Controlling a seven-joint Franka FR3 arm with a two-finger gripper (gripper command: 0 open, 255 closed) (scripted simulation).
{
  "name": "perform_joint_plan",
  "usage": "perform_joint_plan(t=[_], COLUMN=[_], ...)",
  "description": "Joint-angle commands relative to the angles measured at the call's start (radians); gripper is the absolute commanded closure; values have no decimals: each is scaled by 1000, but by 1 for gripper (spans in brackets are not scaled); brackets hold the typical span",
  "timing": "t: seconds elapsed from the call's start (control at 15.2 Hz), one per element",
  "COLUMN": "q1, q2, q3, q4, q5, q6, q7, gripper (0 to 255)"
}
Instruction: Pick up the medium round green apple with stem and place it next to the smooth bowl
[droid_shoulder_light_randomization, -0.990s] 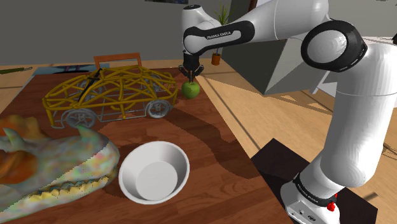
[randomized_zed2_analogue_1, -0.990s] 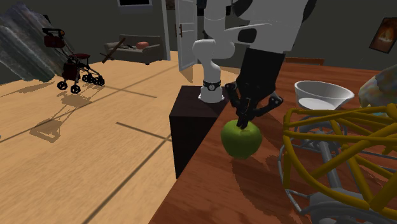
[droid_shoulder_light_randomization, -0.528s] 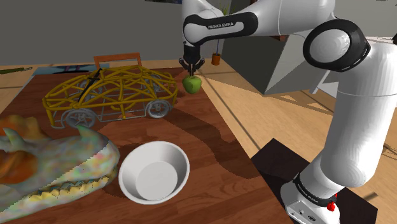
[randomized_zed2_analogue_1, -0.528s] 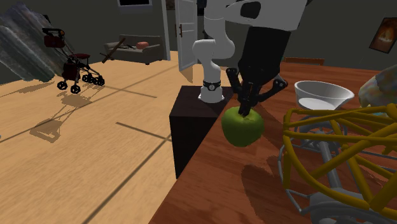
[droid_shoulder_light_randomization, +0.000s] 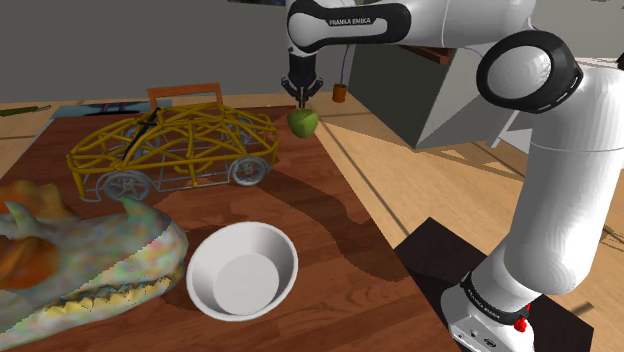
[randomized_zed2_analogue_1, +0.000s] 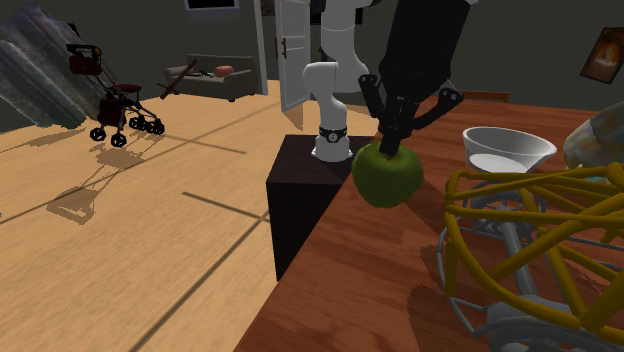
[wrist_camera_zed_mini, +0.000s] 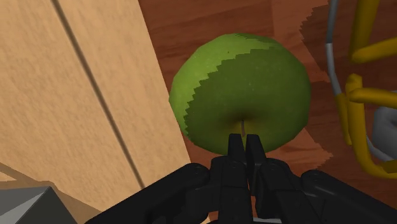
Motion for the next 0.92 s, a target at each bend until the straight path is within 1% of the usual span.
perform_joint_plan(t=[0.0, 0.46, 0.86], q1=[3, 14, 30], q2=[2, 22, 56], q3=[1, 1, 0], q4=[31, 155, 289], q5=[1, 0, -6], q6=[-29, -132, -231], q7=[-4, -20, -35], gripper=[255, 255, 255])
